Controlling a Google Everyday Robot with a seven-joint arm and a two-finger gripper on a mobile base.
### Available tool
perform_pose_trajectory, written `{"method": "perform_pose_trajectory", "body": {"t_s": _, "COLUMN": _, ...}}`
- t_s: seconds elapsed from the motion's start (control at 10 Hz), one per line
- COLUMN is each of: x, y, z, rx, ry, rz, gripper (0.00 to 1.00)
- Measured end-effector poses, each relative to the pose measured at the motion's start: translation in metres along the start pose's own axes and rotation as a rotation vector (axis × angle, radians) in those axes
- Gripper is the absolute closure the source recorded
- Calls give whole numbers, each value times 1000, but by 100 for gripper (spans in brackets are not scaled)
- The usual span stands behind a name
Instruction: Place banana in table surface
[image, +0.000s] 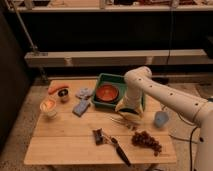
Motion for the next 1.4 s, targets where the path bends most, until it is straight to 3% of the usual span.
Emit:
{"method": "perform_pose_trajectory", "body": {"t_s": 0.6, "x": -5, "y": 2, "z": 12, "rx": -33, "ry": 3, "rz": 8, "gripper": 20}}
{"method": "perform_pose_trajectory", "body": {"t_s": 1.4, "x": 0, "y": 7, "z": 17, "rx": -44, "ry": 31, "rz": 60, "gripper": 20}}
